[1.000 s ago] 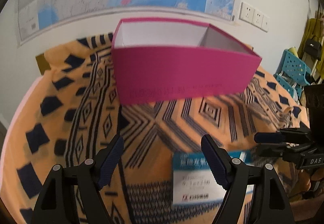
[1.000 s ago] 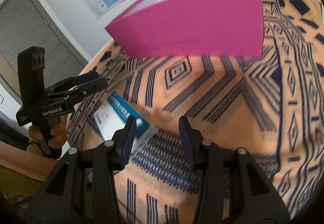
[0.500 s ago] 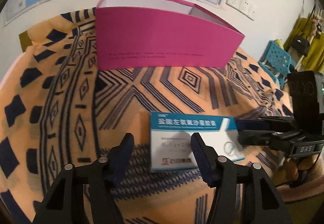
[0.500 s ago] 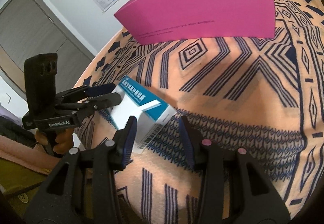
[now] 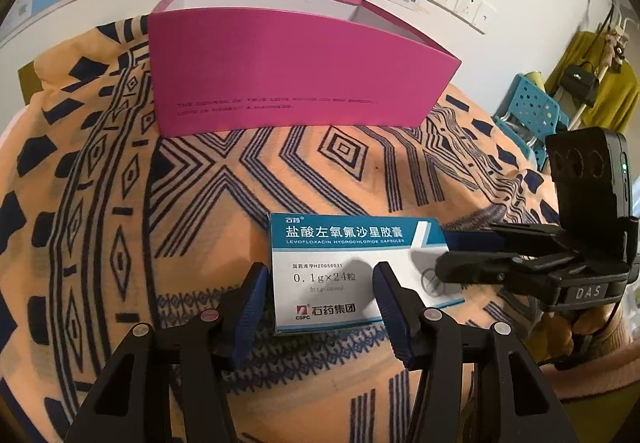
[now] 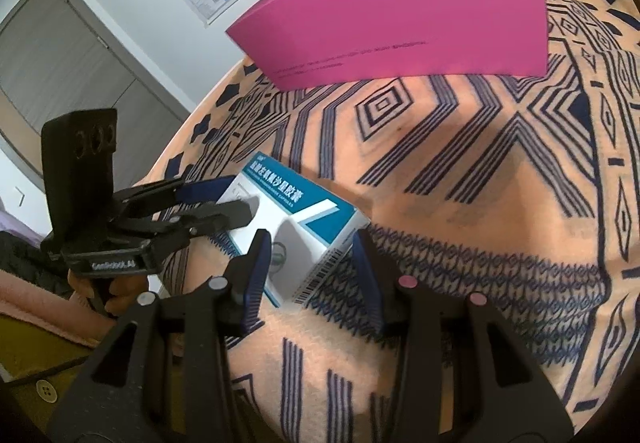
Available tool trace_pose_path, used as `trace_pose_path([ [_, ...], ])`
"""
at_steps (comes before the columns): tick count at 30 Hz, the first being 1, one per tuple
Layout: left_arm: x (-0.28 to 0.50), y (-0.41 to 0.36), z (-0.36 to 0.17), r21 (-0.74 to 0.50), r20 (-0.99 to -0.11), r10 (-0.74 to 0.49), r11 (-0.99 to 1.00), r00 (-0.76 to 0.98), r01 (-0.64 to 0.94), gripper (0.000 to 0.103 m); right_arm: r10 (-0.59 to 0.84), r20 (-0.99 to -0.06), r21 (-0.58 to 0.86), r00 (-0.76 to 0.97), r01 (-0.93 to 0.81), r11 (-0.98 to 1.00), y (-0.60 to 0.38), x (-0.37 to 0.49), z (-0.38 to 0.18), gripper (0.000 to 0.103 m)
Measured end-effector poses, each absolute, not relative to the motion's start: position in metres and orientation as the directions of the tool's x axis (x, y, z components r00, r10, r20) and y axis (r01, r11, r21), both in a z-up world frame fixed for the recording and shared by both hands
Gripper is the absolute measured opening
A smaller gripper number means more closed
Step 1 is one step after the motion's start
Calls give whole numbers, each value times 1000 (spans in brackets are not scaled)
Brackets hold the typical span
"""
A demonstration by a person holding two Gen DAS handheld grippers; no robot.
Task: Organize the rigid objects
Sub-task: 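Move the right gripper down to the blue-and-white capsule box, then grasp the capsule box with the right gripper and lift it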
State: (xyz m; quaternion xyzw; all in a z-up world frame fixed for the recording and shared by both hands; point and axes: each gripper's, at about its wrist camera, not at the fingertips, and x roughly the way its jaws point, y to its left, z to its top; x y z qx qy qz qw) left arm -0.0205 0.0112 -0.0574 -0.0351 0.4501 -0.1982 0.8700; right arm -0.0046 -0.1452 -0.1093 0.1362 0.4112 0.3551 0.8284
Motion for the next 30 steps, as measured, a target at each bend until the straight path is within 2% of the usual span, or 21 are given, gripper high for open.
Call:
trace_pose_path([
  [14, -5, -11, -57, -226, -777, -379, 914, 503, 338, 55, 663, -572, 520, 483, -412, 748, -168, 22, -111, 45],
  [26, -5, -5, -56, -238, -776, -374, 919, 508, 313, 43, 657, -572, 510, 490, -415, 754, -167, 10, -112, 45],
  [30, -5, -7, -55, -236, -778, -373, 920, 506, 314, 42, 633, -586, 483, 506, -409, 774, -165, 7, -112, 40],
])
